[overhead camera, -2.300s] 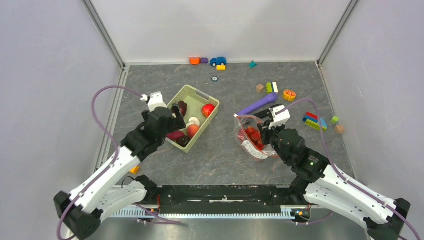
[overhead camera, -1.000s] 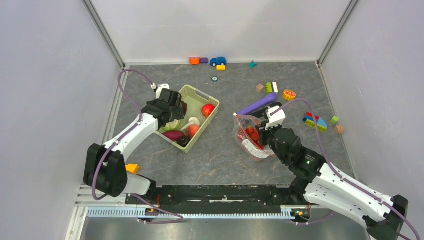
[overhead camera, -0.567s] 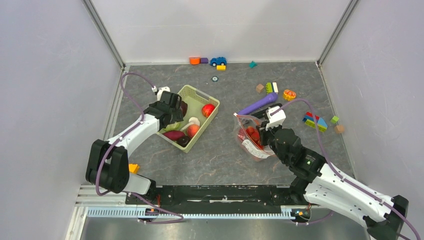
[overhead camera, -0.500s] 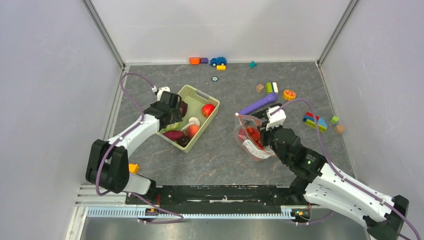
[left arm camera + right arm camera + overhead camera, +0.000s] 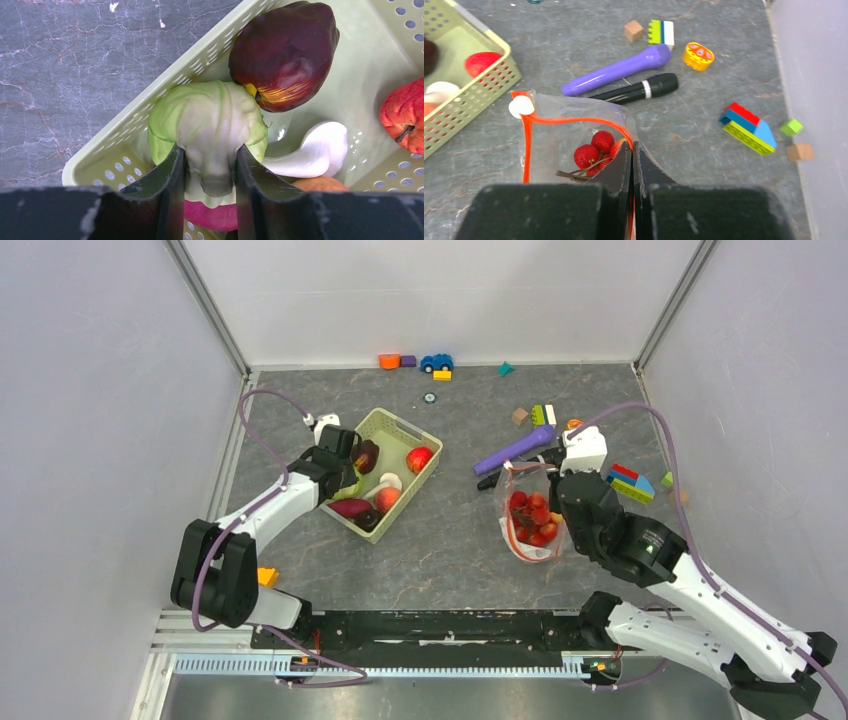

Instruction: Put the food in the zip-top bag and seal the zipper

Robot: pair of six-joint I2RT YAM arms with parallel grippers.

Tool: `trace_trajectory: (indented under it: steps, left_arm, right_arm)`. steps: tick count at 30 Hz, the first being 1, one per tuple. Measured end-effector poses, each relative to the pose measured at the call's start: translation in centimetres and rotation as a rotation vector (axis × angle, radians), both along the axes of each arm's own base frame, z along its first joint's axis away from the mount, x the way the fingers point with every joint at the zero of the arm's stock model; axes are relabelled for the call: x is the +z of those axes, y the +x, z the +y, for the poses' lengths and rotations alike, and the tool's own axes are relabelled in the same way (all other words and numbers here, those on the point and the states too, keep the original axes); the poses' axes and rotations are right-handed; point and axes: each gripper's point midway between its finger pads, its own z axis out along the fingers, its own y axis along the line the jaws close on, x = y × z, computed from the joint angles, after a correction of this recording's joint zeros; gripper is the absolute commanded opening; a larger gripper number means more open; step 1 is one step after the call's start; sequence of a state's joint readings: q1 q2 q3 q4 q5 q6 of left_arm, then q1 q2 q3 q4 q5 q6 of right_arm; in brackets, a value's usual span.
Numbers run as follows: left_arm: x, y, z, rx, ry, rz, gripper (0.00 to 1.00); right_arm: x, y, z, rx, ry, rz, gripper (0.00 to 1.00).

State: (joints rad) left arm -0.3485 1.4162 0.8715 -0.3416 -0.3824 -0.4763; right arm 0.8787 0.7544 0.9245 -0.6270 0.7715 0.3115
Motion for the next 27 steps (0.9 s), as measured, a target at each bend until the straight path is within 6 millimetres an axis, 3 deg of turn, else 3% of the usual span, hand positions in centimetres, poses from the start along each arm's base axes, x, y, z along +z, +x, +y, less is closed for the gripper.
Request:
trace_trajectory:
  steps: [2,5,8,16,22,27]
  left_arm:
    - [0.0,0.0,0.0,-0.001,-0.005,-0.007,0.02]
    - [0.2,-0.1,-0.1,-0.005,-0.015,-0.018,0.02]
    - [0.5,-0.3,-0.4,-0.017,-0.034,-0.029,0.02]
    - [2.2,-0.8,-1.4,-0.059,-0.098,-0.057,0.02]
    - [6.1,-1.4,-2.1,-0.098,-0.169,-0.160,0.02]
    - [10.1,-2.9,-4.5,-0.214,-0.322,-0.272,0.02]
  right_arm:
    - [0.4,0.0,-0.7,-0.043,-0.024,0.020,0.00]
    - [0.6,0.1,-0.8,-0.078,-0.041,0.047,0.00]
    - [-0.4,0.3,-0.3,-0.077,-0.061,0.086,0.03]
    - [-3.8,2.0,4.4,0.025,-0.045,0.167,0.02]
    - [-3.5,3.0,7.2,0.087,0.042,0.139,0.02]
    - [-3.9,3.1,8.1,0.117,0.087,0.119,0.01]
